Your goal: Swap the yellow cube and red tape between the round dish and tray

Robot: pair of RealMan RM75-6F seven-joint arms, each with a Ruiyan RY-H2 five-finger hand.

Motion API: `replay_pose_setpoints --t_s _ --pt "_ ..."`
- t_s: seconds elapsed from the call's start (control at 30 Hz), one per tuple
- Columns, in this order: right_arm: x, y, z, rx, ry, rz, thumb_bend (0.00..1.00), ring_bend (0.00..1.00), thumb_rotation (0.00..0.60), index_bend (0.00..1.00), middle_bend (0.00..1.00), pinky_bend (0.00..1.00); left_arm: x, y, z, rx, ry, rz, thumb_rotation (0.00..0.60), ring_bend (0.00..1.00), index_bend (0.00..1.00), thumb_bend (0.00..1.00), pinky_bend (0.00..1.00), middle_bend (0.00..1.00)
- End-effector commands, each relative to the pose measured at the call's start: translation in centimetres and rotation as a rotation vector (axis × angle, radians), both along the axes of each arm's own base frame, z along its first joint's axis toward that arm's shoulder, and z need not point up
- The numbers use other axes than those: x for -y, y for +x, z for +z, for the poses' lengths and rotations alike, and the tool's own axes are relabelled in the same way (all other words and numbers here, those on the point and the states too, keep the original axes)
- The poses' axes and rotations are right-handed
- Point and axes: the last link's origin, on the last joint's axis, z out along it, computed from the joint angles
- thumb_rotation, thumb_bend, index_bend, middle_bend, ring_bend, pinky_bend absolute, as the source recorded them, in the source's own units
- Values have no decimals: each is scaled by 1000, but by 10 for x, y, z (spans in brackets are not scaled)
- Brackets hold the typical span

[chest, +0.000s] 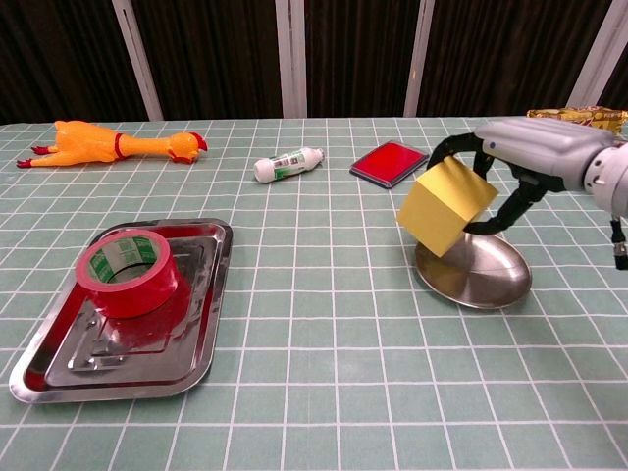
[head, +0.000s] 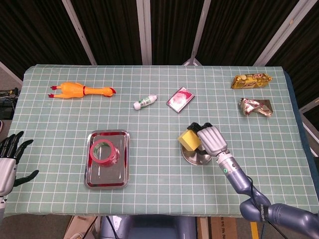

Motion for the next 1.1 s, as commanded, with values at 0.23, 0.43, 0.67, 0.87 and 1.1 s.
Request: replay_pose_setpoints --t_s 0.23,0.43,0.67,0.87,1.1 --pt "24 74 -17 -11 18 57 361 460 600 348 262 296 -3 -3 3 13 11 12 600 0 186 119 86 0" --pt "34 92 -38 2 41 25 362 457 600 349 262 296 -8 -7 4 13 9 30 600 0 185 118 86 0" --pt "34 95 -66 -10 109 11 359 388 600 312 234 262 -15 -13 7 17 26 61 600 0 179 119 90 0" --pt "33 86 -79 -69 193 -1 156 39 600 22 1 107 -16 -14 7 15 31 67 600 0 178 119 90 0" --pt "30 96 -53 37 94 13 53 0 600 0 0 39 -18 -14 6 10 29 65 600 0 176 118 90 0"
